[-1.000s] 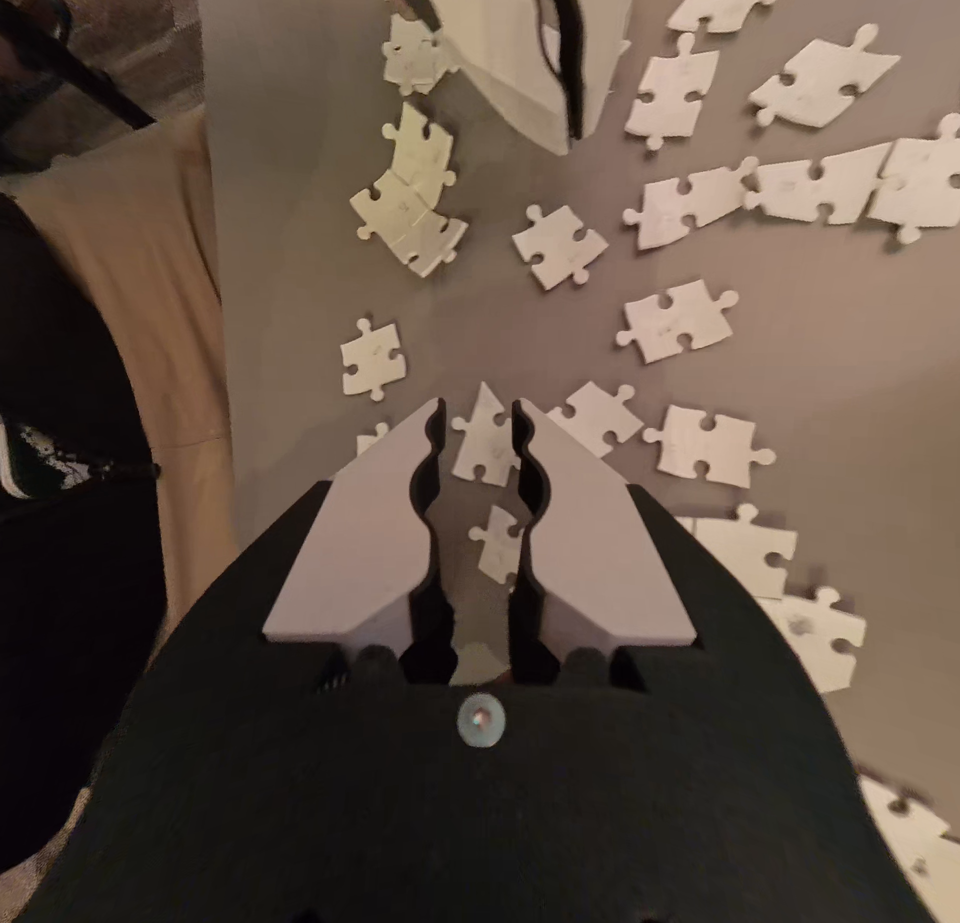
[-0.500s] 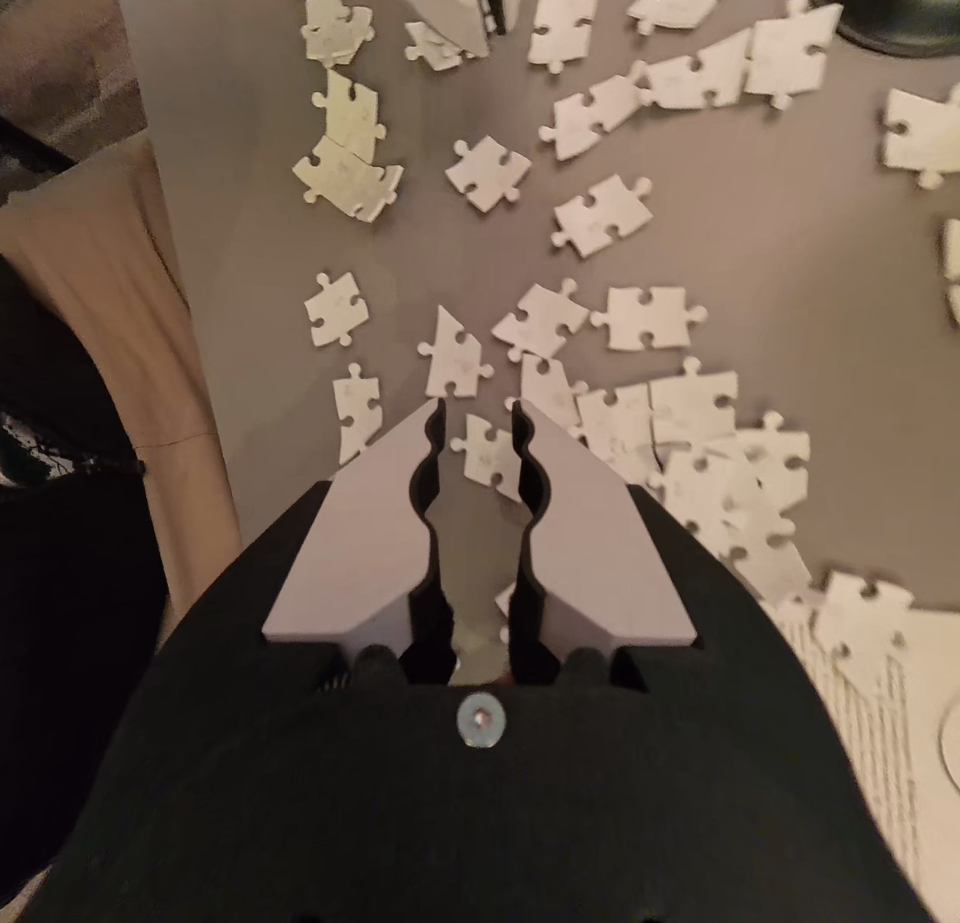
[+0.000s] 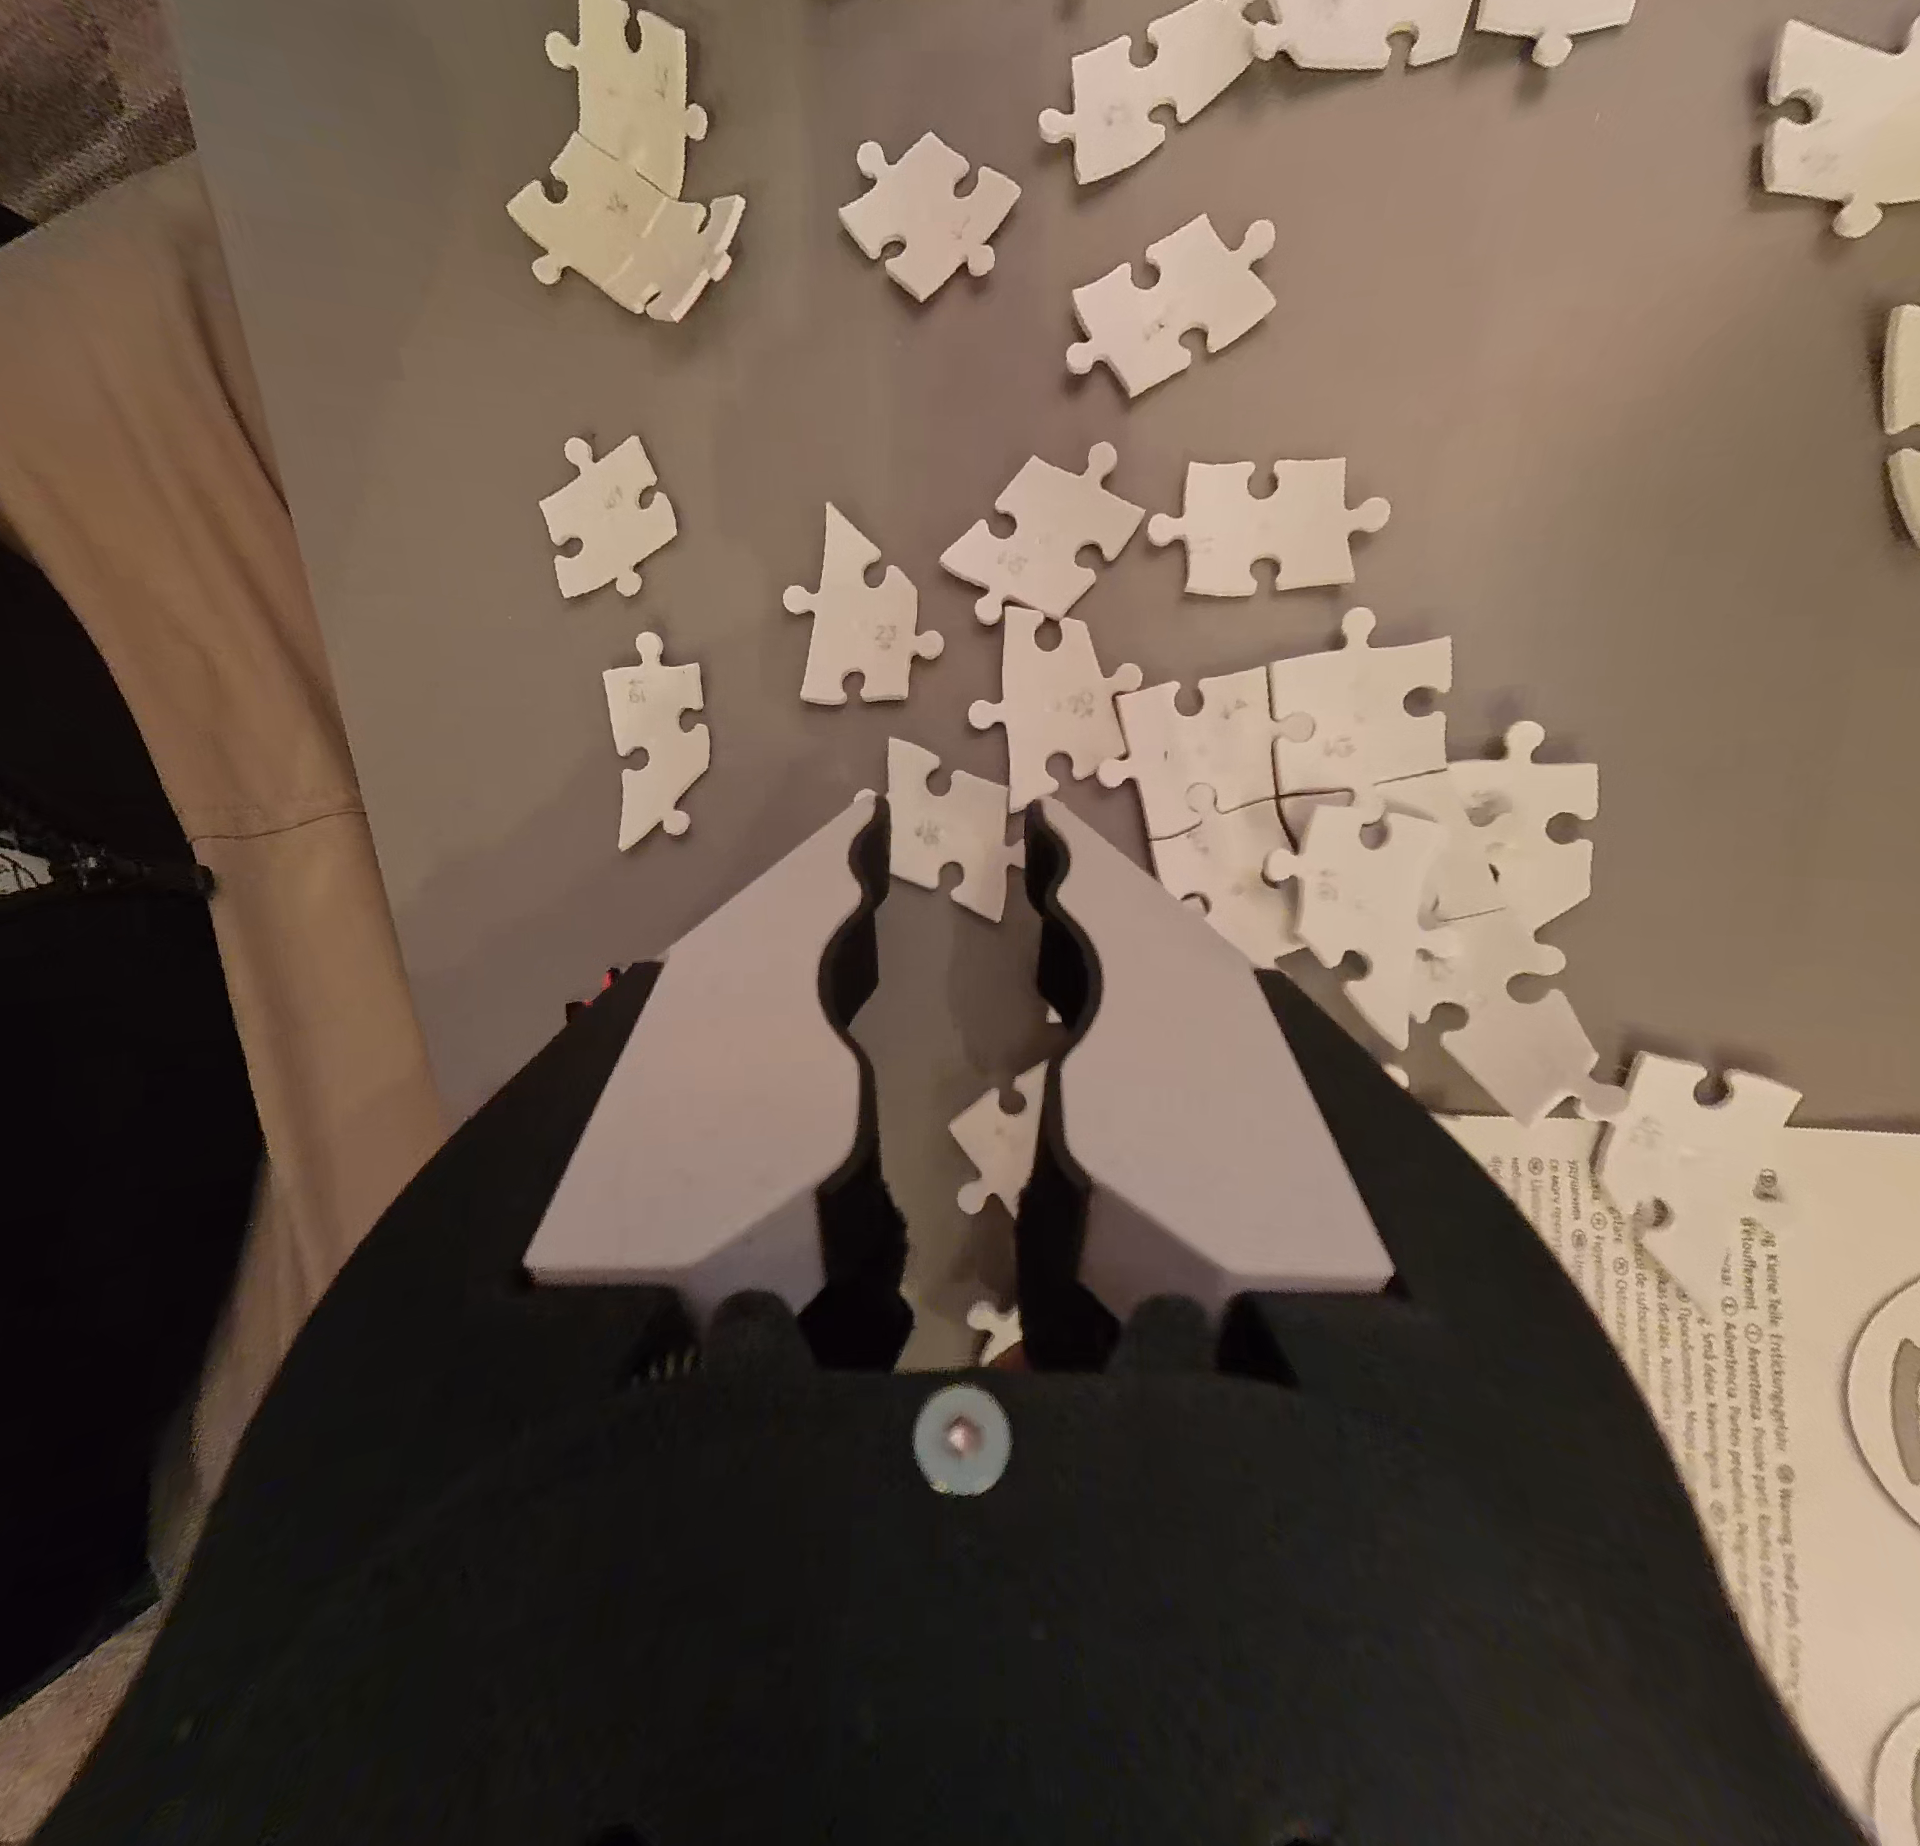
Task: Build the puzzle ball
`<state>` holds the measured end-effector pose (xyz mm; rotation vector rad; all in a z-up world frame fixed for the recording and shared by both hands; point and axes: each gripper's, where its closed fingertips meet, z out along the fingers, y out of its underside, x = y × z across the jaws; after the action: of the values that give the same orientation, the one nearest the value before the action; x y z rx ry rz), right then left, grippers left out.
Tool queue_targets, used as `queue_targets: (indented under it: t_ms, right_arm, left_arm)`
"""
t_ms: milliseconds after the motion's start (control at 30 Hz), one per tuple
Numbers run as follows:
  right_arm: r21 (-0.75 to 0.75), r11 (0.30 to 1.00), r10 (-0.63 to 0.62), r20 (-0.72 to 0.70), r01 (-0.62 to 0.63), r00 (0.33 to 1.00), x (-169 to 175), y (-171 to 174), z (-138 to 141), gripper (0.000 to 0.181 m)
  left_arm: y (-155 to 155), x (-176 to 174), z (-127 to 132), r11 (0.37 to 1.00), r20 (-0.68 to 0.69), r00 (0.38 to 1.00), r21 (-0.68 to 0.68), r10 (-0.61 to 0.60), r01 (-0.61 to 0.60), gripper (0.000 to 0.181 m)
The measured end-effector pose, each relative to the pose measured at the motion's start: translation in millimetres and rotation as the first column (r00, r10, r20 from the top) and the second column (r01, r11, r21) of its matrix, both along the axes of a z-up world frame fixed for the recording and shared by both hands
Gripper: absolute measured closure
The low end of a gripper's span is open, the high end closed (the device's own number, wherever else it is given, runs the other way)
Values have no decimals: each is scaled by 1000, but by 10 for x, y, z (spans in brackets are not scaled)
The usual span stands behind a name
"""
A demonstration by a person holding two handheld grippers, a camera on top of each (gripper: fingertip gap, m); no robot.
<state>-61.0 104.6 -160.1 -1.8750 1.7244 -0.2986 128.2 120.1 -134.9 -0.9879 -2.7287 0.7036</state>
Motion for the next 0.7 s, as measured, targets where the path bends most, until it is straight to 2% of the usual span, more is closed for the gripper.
queue_targets:
  t_ms: [33,233,700]
  right_arm:
    - [-5,1000,3,12,-3,1000,16,-3,9,158]
    - [10,1000,-9,45,9,999,72,-27,20,158]
    - [20,999,-39,107,37,994,118,-110,63,158]
  left_arm:
    - [-2,48,26,1000,-1,1000,-5,12,-12,173]
    - [22,207,106,999,-10,999,-14,43,-43,172]
    - [95,190,24,999,-8,1000,41,10,-10,167]
